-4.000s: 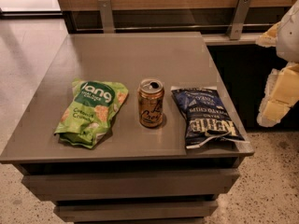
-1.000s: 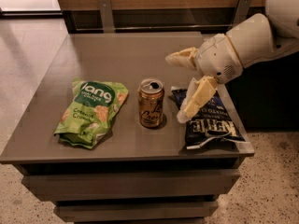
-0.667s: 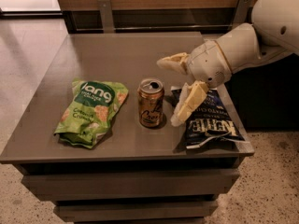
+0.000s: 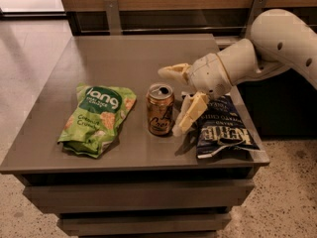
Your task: Pick orange can
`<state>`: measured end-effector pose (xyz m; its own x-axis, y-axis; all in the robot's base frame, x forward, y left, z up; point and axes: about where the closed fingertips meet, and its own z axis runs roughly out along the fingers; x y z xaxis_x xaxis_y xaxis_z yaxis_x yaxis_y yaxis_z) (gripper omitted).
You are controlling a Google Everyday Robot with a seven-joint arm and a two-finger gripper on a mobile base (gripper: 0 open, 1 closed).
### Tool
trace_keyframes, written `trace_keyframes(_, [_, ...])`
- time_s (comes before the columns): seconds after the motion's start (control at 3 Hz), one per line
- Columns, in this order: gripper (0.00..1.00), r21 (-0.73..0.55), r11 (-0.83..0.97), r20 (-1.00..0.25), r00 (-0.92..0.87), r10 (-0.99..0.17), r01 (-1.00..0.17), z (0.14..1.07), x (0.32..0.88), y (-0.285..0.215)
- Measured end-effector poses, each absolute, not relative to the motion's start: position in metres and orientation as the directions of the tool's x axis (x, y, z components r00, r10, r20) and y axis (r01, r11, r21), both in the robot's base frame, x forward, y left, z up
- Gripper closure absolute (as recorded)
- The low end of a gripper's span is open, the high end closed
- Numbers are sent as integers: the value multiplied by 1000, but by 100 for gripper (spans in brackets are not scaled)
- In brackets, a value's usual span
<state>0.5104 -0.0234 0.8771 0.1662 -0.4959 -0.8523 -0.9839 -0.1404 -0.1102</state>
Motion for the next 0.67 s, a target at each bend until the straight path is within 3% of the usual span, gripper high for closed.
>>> trace_keyframes(0.33, [0, -110, -158, -870, 172, -462, -981, 873, 514, -18])
trace_keyframes(0.67, [12, -106, -173, -883, 173, -436, -979, 870, 514, -14])
